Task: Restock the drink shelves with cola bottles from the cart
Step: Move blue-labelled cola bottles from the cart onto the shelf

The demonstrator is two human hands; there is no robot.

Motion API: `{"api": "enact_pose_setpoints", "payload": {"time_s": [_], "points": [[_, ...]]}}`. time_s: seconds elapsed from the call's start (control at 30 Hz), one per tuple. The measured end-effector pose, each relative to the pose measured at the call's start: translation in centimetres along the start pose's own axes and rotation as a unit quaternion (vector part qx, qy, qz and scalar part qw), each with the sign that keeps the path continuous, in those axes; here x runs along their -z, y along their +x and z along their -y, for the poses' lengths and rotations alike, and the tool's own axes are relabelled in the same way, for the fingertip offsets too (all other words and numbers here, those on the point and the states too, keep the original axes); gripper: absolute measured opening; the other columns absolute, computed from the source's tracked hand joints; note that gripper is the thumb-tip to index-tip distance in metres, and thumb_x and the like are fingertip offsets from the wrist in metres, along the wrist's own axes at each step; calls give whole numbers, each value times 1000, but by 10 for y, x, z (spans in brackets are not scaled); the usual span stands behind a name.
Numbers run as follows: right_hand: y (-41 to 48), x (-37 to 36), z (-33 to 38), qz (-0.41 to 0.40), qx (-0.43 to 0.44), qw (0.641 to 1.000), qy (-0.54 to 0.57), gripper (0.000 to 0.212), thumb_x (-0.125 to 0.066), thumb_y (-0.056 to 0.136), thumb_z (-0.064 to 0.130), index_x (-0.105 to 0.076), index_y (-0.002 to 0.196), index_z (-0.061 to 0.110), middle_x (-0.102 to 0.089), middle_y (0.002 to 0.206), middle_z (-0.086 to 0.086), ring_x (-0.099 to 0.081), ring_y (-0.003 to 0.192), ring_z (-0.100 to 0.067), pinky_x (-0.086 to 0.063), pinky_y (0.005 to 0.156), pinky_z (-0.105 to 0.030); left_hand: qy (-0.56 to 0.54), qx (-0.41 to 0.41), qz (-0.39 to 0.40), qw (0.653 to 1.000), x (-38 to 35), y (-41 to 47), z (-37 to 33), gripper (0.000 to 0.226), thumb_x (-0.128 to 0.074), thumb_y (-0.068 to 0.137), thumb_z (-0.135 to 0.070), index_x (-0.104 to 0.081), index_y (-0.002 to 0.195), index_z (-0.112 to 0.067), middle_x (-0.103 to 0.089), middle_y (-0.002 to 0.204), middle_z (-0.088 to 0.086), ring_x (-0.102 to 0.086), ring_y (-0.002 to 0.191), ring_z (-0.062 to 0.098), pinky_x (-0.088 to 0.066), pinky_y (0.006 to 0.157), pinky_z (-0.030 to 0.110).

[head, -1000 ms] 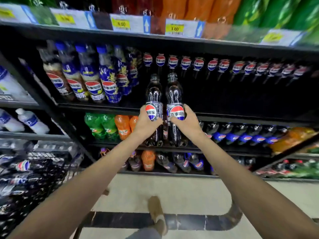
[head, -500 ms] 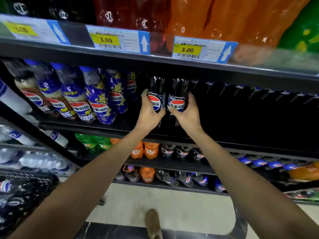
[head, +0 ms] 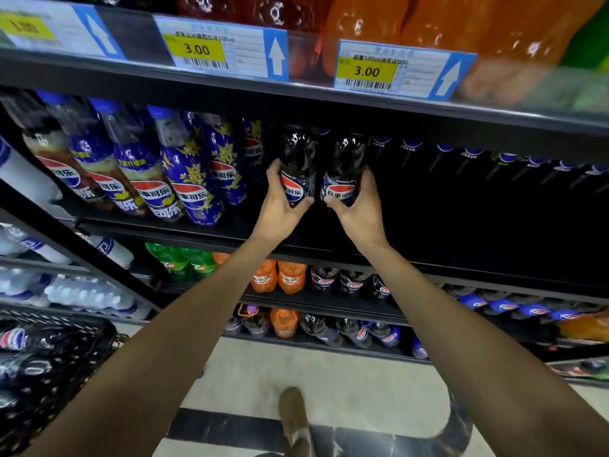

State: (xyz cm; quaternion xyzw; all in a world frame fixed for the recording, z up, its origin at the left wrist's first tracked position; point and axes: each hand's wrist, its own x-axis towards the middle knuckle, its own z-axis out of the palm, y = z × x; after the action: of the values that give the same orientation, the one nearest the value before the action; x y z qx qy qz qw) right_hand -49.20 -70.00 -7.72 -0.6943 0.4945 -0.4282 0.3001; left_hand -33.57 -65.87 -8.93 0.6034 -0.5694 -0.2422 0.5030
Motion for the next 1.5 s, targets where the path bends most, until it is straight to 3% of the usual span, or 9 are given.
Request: {"api": "enact_pose_setpoints", "payload": {"time_s": [0.17, 0.27, 0.37, 0.57, 0.87, 1.0, 1.23, 1.37, 1.5], "points": [[-8, -5, -12, 20, -28, 999, 14, 78, -77, 80, 15, -32, 143, 7, -44, 140, -9, -44, 130, -16, -32, 98, -4, -12, 32, 2, 999, -6, -11, 7, 91, -70, 84, -1, -6, 148, -3, -22, 150, 17, -28, 140, 21, -28, 114, 24], [-17, -11, -26, 36, -63, 997, -5, 73, -76, 82, 17, -34, 141, 3, -47, 139, -10, -45, 130, -20, -36, 105, -22, 5, 56, -13, 998, -15, -18, 17, 80, -67, 85, -1, -14, 145, -3, -27, 147, 14, -31, 137, 18, -28, 109, 18], [-15, -22, -36, 7, -61, 998, -16, 67, -75, 83, 22, -40, 136, 0, -51, 134, -11, -49, 125, -21, -40, 101, -25, 27, 49, -52, 997, -22, -13, 26, 72, -68, 86, -5, -23, 142, -1, -36, 143, 13, -37, 132, 18, -30, 102, 12], [23, -50, -44, -28, -59, 998, 10, 67, -73, 86, 24, -37, 139, 3, -45, 138, -9, -46, 127, -18, -39, 101, -22, 68, 69, -87, 991, -31, 37, 43, 68, -65, 89, -12, -23, 141, -3, -45, 139, 10, -46, 127, 23, -39, 91, 22], [82, -84, -54, -73, -45, 996, 2, 63, -73, 84, 25, -39, 132, 3, -45, 132, -9, -48, 121, -20, -40, 89, -19, 155, 56, -138, 977, -49, 91, 59, 67, -57, 94, -14, -18, 146, 3, -31, 148, 18, -27, 138, 30, -31, 110, 37], [86, -88, -62, -91, -26, 995, -9, 62, -73, 84, 28, -39, 128, 2, -44, 130, -9, -46, 120, -20, -36, 87, -17, 233, 43, -156, 959, -55, 89, 63, 67, -53, 97, -24, -16, 147, 3, -23, 151, 22, -22, 142, 32, -24, 113, 33], [85, -87, -60, -61, -17, 998, -8, 53, -67, 84, 23, -40, 125, 3, -45, 127, -7, -47, 117, -19, -37, 84, -20, 271, 32, -206, 940, -53, 82, 56, 70, -61, 92, -24, -24, 146, 1, -42, 138, 18, -46, 128, 29, -44, 96, 31], [84, -85, -60, -43, -15, 999, -8, 50, -63, 86, 18, -39, 128, 5, -44, 129, -4, -45, 119, -16, -33, 86, -15, 287, 21, -207, 935, -53, 81, 55, 69, -57, 94, -20, -20, 147, 5, -32, 149, 20, -34, 139, 29, -36, 108, 31], [83, -85, -59, -38, -14, 999, -8, 52, -62, 88, 21, -38, 133, 7, -45, 132, -4, -44, 122, -16, -32, 91, -16, 294, -2, -208, 933, -53, 80, 53, 70, -56, 93, -13, -18, 147, 7, -26, 151, 23, -28, 140, 32, -33, 109, 31]]}}
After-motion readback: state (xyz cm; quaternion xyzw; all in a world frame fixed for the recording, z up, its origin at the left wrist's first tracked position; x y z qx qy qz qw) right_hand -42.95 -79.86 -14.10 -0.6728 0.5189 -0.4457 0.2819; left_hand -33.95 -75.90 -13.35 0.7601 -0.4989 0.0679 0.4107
